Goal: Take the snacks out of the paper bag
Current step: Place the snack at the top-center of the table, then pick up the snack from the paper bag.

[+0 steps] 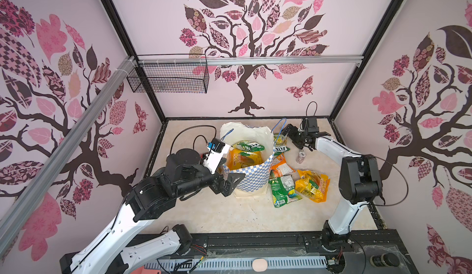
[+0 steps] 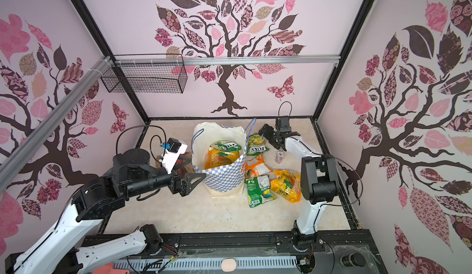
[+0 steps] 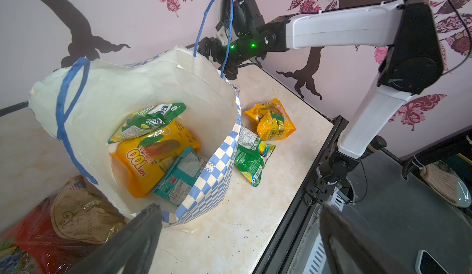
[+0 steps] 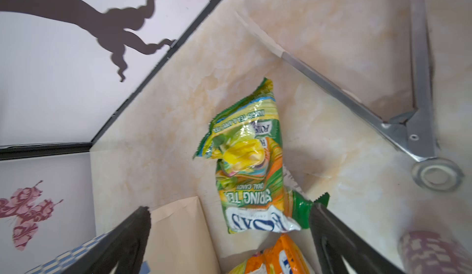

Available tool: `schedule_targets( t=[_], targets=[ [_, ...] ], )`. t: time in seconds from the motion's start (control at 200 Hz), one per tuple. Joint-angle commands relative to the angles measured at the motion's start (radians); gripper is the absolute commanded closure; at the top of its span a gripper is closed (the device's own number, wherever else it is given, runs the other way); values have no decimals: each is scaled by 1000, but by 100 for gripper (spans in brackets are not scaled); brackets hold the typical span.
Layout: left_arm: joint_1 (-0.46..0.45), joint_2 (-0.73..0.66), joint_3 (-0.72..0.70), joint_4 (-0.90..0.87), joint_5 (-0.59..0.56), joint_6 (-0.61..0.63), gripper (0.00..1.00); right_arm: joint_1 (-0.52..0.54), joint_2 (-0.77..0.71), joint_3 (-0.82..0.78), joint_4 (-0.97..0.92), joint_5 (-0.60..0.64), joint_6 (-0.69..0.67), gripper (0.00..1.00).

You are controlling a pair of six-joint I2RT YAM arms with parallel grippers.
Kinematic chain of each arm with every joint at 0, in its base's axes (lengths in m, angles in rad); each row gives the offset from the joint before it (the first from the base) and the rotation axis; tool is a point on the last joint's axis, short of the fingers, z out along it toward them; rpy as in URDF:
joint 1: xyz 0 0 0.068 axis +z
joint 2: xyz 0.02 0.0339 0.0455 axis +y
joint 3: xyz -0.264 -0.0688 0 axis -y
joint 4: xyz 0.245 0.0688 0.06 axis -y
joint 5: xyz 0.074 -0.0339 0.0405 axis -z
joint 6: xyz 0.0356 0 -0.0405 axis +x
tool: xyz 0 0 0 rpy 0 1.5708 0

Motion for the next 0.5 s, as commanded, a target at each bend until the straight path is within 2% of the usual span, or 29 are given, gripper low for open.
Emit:
schedule_targets(
  t=[0.0,0.275,0.495],
  targets=[
    [-4,-13,-4,8,-17,9,2,3,-121,-7,21,-11,15,1],
    [-5,-11,-3,10,-60,31,2,2,-333,-76,70,-40,10,1],
    [-4,-15,-10,43,-107,53,2,2,-489,-112,139,-129,2,0]
  ],
)
